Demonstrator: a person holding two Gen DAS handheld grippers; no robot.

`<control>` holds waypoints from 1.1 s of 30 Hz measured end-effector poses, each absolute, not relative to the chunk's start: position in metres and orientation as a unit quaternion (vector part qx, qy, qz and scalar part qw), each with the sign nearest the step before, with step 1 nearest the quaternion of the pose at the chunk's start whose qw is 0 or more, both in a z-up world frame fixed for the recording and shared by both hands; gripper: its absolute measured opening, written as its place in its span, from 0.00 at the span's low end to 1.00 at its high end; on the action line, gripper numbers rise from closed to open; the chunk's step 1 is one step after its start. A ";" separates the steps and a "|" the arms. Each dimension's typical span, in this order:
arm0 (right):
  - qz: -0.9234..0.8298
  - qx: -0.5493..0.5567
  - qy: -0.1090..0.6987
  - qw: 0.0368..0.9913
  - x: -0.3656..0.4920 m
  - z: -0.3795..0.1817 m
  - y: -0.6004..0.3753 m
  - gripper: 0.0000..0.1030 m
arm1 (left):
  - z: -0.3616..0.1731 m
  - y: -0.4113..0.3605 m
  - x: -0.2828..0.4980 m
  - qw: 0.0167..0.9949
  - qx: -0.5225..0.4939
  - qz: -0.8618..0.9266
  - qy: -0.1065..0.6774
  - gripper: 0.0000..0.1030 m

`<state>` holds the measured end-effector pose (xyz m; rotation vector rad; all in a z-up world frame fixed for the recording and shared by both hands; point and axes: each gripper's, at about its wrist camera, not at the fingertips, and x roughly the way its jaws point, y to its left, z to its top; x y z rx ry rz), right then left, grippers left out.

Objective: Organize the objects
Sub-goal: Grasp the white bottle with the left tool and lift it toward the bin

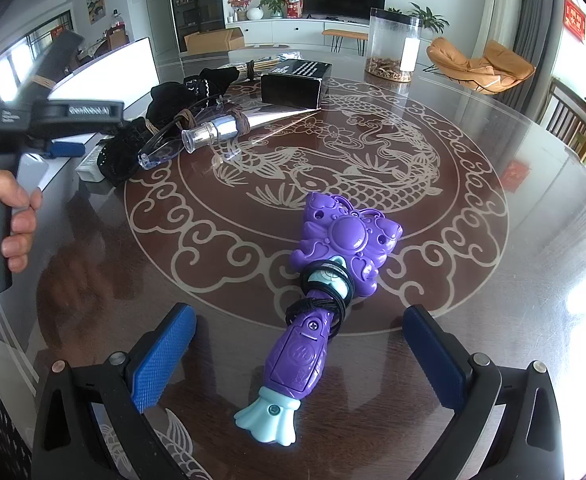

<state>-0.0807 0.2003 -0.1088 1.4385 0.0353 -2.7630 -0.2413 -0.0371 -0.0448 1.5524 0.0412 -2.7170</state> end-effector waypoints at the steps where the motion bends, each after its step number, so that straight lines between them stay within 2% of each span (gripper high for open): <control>1: -0.887 0.462 0.011 0.013 -0.081 -0.109 0.200 1.00 | -0.045 -0.035 -0.241 0.004 0.495 -0.869 0.003 0.95; 2: -0.887 0.462 0.011 0.013 -0.081 -0.109 0.200 1.00 | -0.045 -0.034 -0.238 -0.004 0.489 -0.872 -0.006 0.91; 3: -0.887 0.462 0.011 0.013 -0.081 -0.109 0.200 1.00 | -0.043 -0.034 -0.233 -0.011 0.478 -0.878 -0.012 0.78; 4: -0.887 0.462 0.011 0.013 -0.081 -0.109 0.200 1.00 | -0.041 -0.034 -0.228 -0.017 0.471 -0.882 -0.016 0.59; 5: -0.887 0.462 0.011 0.013 -0.081 -0.109 0.200 1.00 | -0.039 -0.034 -0.222 -0.022 0.467 -0.884 -0.021 0.52; 8: -0.887 0.462 0.011 0.013 -0.081 -0.109 0.200 1.00 | -0.038 -0.045 -0.194 -0.021 0.462 -0.887 -0.012 0.52; 15: -0.887 0.462 0.011 0.013 -0.081 -0.109 0.200 1.00 | -0.041 -0.053 -0.077 -0.029 0.443 -0.896 -0.014 0.52; 17: -0.887 0.462 0.011 0.013 -0.081 -0.109 0.200 1.00 | -0.042 -0.049 -0.057 -0.034 0.435 -0.899 -0.024 0.53; 18: -0.887 0.462 0.011 0.013 -0.081 -0.109 0.200 1.00 | -0.043 -0.047 -0.053 -0.037 0.432 -0.900 -0.026 0.57; 19: -0.887 0.462 0.011 0.013 -0.081 -0.109 0.200 1.00 | -0.043 -0.044 -0.051 -0.038 0.431 -0.901 -0.030 0.75; 21: -0.887 0.462 0.011 0.013 -0.081 -0.109 0.200 1.00 | -0.046 -0.044 -0.060 -0.033 0.447 -0.893 -0.029 0.95; 22: -0.887 0.462 0.011 0.013 -0.081 -0.109 0.200 1.00 | -0.048 -0.045 -0.065 -0.037 0.458 -0.888 -0.023 1.00; 33: -0.887 0.462 0.010 0.010 -0.082 -0.109 0.202 1.00 | -0.050 -0.040 -0.067 -0.044 0.454 -0.890 -0.026 1.00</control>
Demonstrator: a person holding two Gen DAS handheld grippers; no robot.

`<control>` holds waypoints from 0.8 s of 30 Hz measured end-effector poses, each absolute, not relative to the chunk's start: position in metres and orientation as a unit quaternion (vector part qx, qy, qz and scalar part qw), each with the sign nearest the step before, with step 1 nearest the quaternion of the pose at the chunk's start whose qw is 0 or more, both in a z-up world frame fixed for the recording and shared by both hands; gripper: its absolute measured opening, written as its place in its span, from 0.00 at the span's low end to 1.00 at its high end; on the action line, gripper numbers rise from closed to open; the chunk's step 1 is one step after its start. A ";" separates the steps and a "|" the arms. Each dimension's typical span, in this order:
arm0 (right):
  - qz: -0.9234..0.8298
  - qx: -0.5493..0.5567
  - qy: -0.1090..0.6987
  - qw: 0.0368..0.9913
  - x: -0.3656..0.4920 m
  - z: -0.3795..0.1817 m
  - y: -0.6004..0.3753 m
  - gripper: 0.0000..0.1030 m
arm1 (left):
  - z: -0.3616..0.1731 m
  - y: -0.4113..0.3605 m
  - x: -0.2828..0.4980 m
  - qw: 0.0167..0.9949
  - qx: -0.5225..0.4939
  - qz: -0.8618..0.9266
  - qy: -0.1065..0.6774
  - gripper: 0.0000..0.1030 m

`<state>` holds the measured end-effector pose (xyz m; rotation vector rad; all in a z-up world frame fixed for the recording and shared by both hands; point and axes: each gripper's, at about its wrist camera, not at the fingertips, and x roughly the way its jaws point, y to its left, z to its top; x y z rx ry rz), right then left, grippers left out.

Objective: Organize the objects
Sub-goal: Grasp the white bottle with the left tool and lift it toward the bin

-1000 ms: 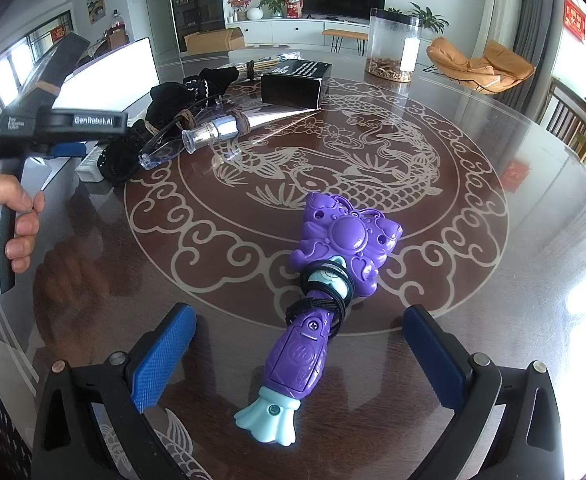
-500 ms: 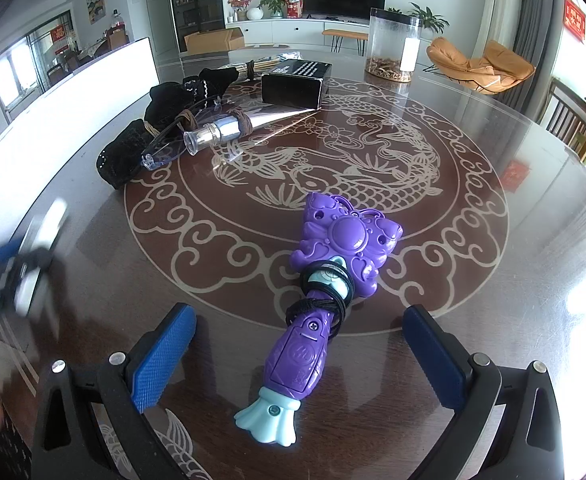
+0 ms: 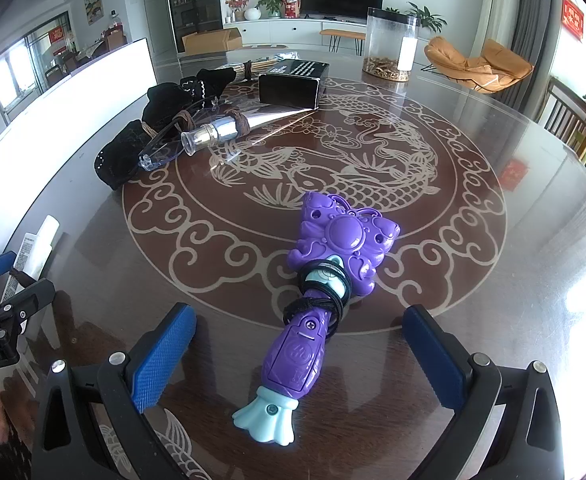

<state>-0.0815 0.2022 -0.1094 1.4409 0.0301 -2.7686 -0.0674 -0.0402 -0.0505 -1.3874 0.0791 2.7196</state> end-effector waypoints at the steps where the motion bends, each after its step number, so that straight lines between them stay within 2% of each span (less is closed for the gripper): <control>1: -0.887 0.462 0.010 0.010 -0.082 -0.109 0.202 1.00 | -0.050 -0.041 -0.067 0.044 -0.453 0.890 0.026 1.00; 24: -0.887 0.462 0.010 0.010 -0.082 -0.110 0.202 1.00 | -0.048 -0.041 -0.067 0.045 -0.460 0.886 0.024 1.00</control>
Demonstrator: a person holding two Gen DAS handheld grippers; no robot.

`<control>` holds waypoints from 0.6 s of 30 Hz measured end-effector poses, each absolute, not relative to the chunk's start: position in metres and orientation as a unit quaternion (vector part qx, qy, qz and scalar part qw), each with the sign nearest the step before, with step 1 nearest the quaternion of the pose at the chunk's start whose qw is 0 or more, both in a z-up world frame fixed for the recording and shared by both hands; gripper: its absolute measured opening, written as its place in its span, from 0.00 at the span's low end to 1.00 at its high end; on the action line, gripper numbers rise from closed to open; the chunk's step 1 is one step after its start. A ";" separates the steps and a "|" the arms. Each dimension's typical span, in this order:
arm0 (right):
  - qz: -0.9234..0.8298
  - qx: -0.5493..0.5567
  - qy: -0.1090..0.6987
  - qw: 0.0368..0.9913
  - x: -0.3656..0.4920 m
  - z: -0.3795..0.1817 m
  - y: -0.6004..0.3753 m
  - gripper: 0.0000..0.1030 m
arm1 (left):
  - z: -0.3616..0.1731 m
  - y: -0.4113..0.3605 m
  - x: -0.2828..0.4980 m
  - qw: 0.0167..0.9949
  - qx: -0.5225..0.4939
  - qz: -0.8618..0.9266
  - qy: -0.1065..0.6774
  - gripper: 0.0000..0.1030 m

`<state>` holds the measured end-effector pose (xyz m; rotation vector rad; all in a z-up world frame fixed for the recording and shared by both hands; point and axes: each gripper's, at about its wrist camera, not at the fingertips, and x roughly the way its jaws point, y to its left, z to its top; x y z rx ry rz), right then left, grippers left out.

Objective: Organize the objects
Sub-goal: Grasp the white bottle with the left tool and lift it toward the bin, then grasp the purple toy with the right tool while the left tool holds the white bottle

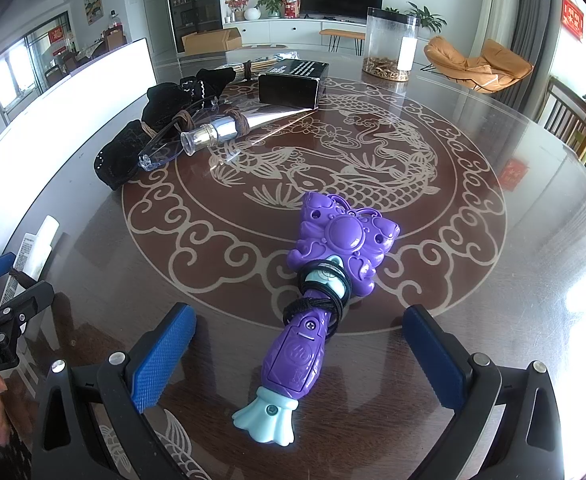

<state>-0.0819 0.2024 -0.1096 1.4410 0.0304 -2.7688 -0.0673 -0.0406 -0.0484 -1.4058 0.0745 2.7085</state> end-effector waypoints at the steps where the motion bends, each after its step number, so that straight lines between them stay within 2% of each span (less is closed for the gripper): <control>1: -0.887 0.462 0.010 0.010 -0.082 -0.109 0.202 1.00 | -0.048 -0.041 -0.068 0.042 -0.463 0.885 0.022 1.00; 12: -0.887 0.461 0.010 0.010 -0.082 -0.110 0.202 1.00 | -0.048 -0.040 -0.067 0.037 -0.469 0.882 0.022 1.00; 18: -0.887 0.462 0.010 0.010 -0.082 -0.109 0.202 1.00 | -0.046 -0.039 -0.075 0.053 -0.503 0.862 0.033 1.00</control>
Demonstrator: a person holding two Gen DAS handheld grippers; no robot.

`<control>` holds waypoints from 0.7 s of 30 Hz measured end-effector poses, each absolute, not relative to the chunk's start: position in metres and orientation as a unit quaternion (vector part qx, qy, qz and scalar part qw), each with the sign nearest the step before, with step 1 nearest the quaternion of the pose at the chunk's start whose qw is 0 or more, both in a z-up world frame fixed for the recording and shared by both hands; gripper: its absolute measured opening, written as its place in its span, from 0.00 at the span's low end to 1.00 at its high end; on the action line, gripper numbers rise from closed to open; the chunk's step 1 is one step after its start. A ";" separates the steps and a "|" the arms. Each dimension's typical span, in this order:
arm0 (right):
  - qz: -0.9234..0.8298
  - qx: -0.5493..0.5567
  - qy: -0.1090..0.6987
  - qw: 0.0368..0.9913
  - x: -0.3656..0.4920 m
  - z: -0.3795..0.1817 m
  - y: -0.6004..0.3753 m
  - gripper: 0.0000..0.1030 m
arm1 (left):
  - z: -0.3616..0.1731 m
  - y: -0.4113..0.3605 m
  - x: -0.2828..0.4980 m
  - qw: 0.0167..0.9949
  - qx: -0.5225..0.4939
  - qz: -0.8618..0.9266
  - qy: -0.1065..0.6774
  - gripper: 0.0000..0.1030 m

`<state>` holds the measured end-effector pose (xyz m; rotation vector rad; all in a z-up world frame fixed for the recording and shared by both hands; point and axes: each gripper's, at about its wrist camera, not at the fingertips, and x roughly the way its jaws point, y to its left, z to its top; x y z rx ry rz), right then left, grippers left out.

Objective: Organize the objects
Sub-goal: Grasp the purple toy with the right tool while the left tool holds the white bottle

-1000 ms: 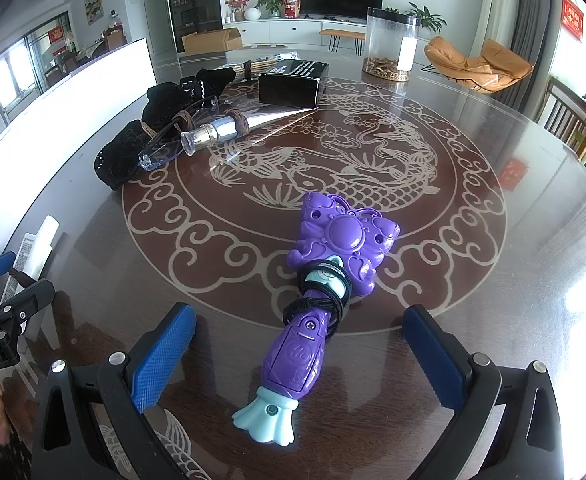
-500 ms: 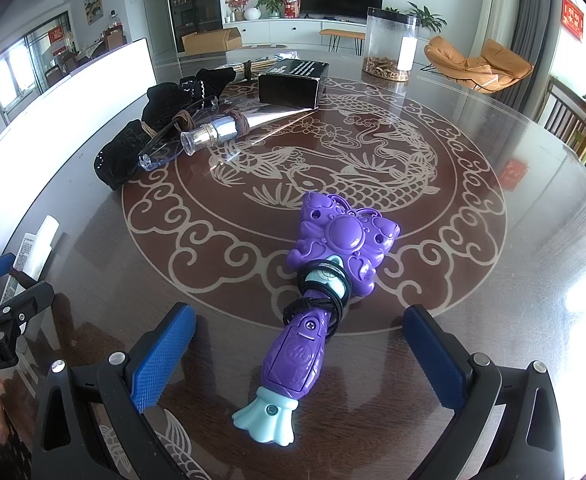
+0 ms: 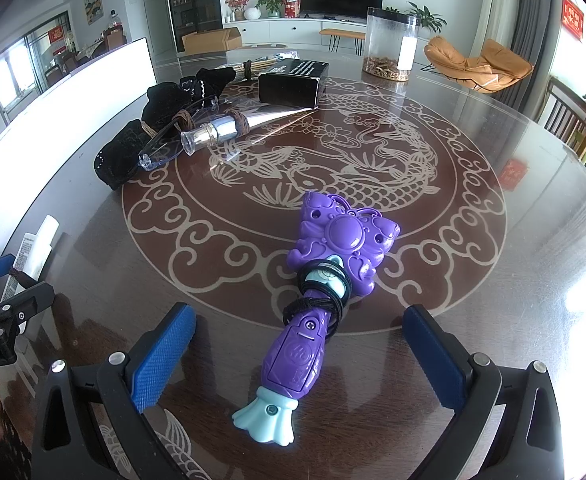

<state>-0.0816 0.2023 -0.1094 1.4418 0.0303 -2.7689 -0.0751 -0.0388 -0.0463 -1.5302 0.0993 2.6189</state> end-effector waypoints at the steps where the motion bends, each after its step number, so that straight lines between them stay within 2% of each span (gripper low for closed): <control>1: -0.887 0.462 0.010 0.010 -0.082 -0.110 0.202 1.00 | -0.046 -0.039 -0.075 0.057 -0.502 0.863 0.034 1.00; 2: -0.885 0.465 0.010 0.012 -0.083 -0.110 0.203 1.00 | -0.045 -0.039 -0.072 0.061 -0.490 0.868 0.038 0.96; 3: -0.882 0.471 0.011 0.014 -0.084 -0.109 0.203 1.00 | -0.043 -0.038 -0.069 0.066 -0.479 0.874 0.041 0.81; 4: -0.874 0.485 0.013 0.017 -0.088 -0.109 0.204 1.00 | -0.041 -0.037 -0.065 0.069 -0.470 0.879 0.043 0.61; 5: -0.869 0.494 0.014 0.019 -0.091 -0.109 0.204 1.00 | -0.038 -0.036 -0.063 0.069 -0.466 0.881 0.045 0.52; 7: -0.863 0.505 0.016 0.020 -0.095 -0.106 0.204 0.82 | -0.038 -0.035 -0.061 0.070 -0.461 0.883 0.046 0.52; 8: -0.865 0.501 0.022 0.023 -0.095 -0.102 0.203 0.55 | -0.039 -0.035 -0.057 0.071 -0.457 0.886 0.047 0.52; 9: -0.865 0.501 0.027 0.027 -0.096 -0.098 0.201 0.21 | -0.039 -0.035 -0.054 0.074 -0.453 0.888 0.043 0.52; 13: -0.862 0.503 0.048 0.041 -0.086 -0.090 0.195 0.18 | -0.033 -0.043 -0.035 0.083 -0.427 0.900 0.022 0.52; 21: -0.877 0.477 0.002 0.047 -0.064 -0.065 0.216 0.18 | 0.002 -0.053 -0.013 0.089 -0.380 0.921 -0.011 0.52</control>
